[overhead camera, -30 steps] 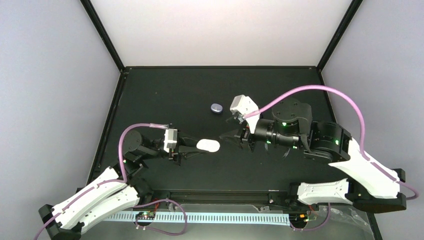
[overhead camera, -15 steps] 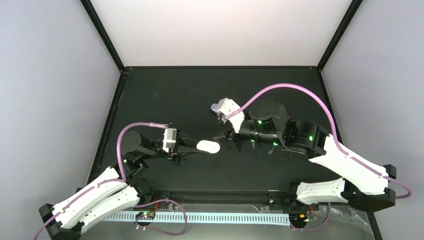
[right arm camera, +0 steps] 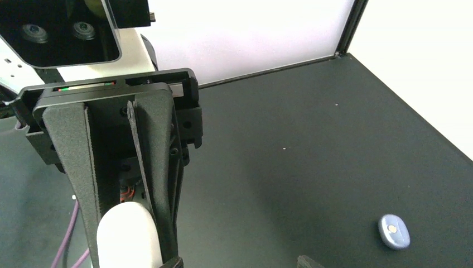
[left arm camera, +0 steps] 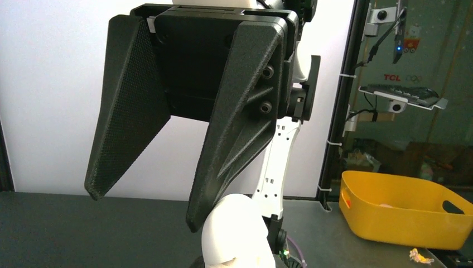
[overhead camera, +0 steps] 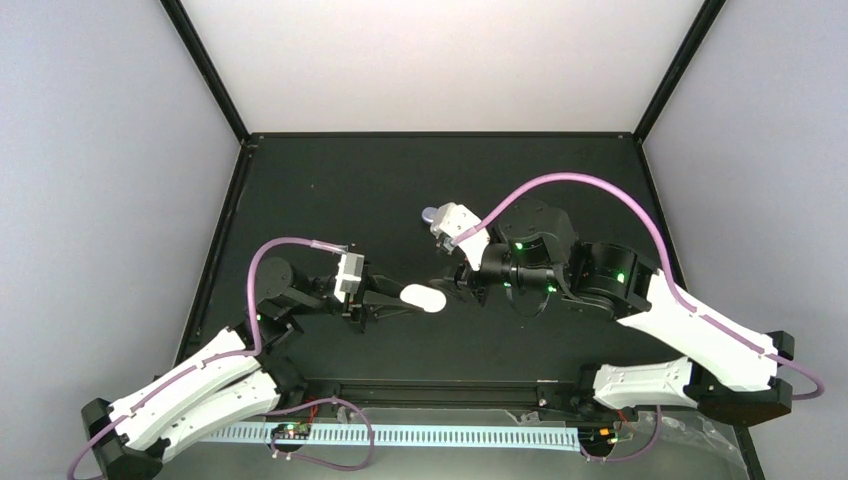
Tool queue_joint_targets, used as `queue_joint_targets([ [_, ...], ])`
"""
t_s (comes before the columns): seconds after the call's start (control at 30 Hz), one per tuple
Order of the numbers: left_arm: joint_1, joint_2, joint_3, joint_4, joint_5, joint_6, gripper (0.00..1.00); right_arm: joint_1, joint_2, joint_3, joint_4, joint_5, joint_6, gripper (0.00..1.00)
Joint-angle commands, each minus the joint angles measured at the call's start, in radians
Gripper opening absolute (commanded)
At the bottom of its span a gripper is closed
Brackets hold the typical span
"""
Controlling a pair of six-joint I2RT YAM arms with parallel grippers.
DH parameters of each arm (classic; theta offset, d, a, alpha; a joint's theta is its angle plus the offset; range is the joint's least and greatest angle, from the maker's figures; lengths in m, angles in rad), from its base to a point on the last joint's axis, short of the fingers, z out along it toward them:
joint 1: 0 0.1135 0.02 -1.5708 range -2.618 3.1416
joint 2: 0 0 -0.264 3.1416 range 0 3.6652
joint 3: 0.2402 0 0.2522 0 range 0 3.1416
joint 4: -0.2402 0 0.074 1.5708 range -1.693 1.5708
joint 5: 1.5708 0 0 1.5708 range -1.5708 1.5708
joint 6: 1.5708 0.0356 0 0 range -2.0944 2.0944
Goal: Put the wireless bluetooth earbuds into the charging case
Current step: Open the charging case.
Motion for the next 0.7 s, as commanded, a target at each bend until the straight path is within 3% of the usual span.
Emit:
queue_joint_targets([
  [0.0,0.002,0.005,0.055,0.062,-0.034,-0.005,0.02,0.006,-0.061,-0.018,0.021,0.016,0.04,0.54],
  [0.13,0.001,-0.023,0.04,0.041,-0.036,-0.004,0.02,0.0,-0.125,-0.028,0.095,-0.068,0.047,0.64],
  [0.23,0.002,-0.036,0.038,0.042,-0.037,-0.014,0.02,-0.001,-0.113,-0.016,0.059,-0.15,0.029,0.77],
  [0.33,0.001,-0.033,0.043,0.054,-0.035,-0.026,0.02,0.0,-0.095,-0.028,0.036,-0.197,0.02,0.82],
  [0.43,0.002,-0.03,0.044,0.069,-0.03,-0.036,0.01,0.0,-0.084,-0.042,0.035,-0.214,0.018,0.85],
  [0.67,0.001,-0.037,0.046,0.081,-0.013,-0.04,0.02,0.0,-0.044,-0.03,0.006,-0.086,0.022,0.85],
])
